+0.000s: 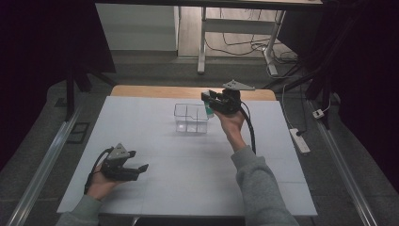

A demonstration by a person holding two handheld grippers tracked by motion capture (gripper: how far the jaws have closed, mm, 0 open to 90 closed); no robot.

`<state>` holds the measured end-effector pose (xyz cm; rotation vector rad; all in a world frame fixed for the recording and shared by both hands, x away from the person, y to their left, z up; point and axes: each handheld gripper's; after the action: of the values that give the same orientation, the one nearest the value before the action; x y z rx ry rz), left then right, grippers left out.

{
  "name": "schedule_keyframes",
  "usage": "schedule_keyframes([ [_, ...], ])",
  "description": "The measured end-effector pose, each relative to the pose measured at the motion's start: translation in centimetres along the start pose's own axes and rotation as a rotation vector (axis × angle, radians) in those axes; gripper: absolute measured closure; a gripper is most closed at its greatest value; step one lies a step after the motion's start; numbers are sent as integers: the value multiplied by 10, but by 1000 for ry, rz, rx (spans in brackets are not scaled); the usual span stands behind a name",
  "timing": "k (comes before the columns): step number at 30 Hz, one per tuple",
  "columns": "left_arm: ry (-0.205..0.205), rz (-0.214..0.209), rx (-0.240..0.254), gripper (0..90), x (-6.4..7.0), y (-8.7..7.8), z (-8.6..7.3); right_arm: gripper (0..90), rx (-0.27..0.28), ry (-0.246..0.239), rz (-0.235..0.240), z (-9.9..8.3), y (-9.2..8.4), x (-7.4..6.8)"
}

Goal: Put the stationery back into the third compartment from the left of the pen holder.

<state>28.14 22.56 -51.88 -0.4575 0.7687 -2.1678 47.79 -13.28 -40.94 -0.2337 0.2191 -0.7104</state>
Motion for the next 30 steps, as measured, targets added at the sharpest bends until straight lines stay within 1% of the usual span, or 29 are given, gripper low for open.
schedule_keyframes([
  [2, 1, -1, 1, 232, 0, 0, 0, 649, -2, 6, -5, -2, 4, 2],
  [4, 7, 0, -3, 232, 0, 1, 0, 649, 1, 17, 2, -4, 8, 3],
  [10, 2, -4, 2, 233, 0, 0, 0, 648, -3, 15, -6, -7, 20, 5],
  [12, -1, -7, 2, 232, -1, 0, 0, 648, 3, 23, 2, -9, 22, 6],
  [17, -7, -9, 8, 232, -1, -1, -1, 647, 8, 26, -5, -12, 27, 8],
  [20, -9, -6, 5, 232, -2, -1, -1, 648, 15, 37, -3, -13, 29, 8],
  [24, -11, -7, 5, 232, -2, -1, -1, 645, 11, 26, -1, -14, 32, 7],
  [25, -10, -6, 3, 232, -2, -1, -1, 638, 5, 24, 0, -15, 33, 8],
  [26, -10, -6, 1, 231, -2, -1, -1, 606, 2, 22, 2, -16, 34, 8],
  [28, -11, -7, 2, 231, -2, 0, -2, 535, 0, 21, -13, -16, 33, 8],
  [30, -13, -8, 1, 231, -2, 0, -2, 523, -3, 24, -10, -15, 31, 8],
])
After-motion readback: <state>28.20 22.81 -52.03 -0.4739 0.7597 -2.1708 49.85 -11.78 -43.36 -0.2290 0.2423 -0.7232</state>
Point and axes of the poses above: each handheld gripper's, and its own axes: y roughly forward along the jaws, z roughly out of its top, x roughly to its right, and after that the axes turned 1 degree about -y, right-handed
